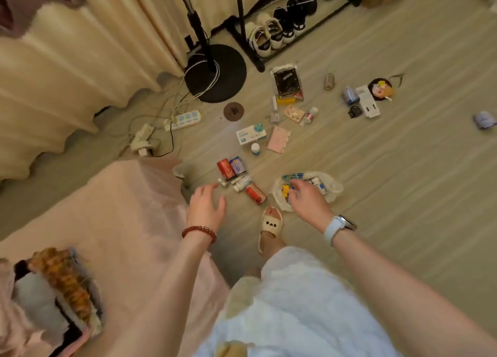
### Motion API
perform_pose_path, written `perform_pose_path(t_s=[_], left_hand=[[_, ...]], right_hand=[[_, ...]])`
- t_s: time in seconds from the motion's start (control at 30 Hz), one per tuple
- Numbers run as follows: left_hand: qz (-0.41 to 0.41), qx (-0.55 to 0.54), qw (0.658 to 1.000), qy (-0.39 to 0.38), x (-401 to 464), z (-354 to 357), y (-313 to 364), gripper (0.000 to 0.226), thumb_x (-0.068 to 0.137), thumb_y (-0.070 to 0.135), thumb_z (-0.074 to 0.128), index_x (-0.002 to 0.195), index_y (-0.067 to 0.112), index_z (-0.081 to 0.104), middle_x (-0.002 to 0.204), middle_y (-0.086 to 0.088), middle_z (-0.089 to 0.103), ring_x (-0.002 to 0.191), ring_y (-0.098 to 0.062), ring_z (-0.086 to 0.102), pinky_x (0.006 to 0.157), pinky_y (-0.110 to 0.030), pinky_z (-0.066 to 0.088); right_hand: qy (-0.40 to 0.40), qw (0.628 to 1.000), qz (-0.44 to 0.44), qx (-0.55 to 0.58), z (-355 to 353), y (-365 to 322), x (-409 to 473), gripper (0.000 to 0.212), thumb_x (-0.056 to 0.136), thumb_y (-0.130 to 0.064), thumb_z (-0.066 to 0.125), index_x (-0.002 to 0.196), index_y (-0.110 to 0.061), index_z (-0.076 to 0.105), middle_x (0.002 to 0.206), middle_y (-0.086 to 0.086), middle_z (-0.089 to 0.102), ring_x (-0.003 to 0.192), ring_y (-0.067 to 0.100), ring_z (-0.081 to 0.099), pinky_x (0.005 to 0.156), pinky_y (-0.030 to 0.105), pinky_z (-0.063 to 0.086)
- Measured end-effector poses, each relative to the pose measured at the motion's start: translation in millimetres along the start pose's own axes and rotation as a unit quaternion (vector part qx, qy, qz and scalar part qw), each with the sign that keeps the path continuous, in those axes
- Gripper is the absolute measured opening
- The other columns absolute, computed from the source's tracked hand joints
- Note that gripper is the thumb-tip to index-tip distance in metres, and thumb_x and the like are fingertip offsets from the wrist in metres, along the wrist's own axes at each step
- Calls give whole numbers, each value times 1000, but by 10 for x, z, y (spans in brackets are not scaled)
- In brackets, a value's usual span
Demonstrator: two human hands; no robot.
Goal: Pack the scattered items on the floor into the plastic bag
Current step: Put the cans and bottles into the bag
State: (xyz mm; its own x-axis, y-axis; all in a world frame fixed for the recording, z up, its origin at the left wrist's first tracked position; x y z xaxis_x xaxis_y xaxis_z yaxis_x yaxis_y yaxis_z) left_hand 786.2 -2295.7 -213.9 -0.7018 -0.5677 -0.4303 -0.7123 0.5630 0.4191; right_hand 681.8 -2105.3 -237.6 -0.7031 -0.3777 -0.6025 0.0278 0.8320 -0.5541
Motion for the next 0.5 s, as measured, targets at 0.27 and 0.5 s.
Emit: perform_pose_path(t_s=[0.27,0.5], left_hand=[[120,53,990,-55,1102,-544,800,34,90,18,49,122,8,50,124,-15,52,113,-28,51,93,-34,39],[277,140,935,-170,2150,-401,1540,33,91,19,48,122,10,51,128,-13,51,115,-29,50,95,-35,40]], right_hand=[[38,994,74,74,-515,-428,536,39,95,-18,38,132,-7,44,133,17,51,121,30,49,98,36,41],[165,942,203,209,-639,-530,905,37,95,-16,39,129,-6,48,126,18,56,113,31,55,94,36,45]])
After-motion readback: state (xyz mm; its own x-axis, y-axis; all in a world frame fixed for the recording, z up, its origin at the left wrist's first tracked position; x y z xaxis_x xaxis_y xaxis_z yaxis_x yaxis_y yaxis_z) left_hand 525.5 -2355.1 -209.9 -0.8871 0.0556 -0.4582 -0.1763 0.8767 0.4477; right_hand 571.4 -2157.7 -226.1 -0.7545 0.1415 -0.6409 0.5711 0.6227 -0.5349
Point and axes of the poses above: each hand's wrist, its own x-axis towards the middle knuckle, its own z-axis out of the palm, y = z × x, the point moved 2 cm from there along x, towards the middle knuckle
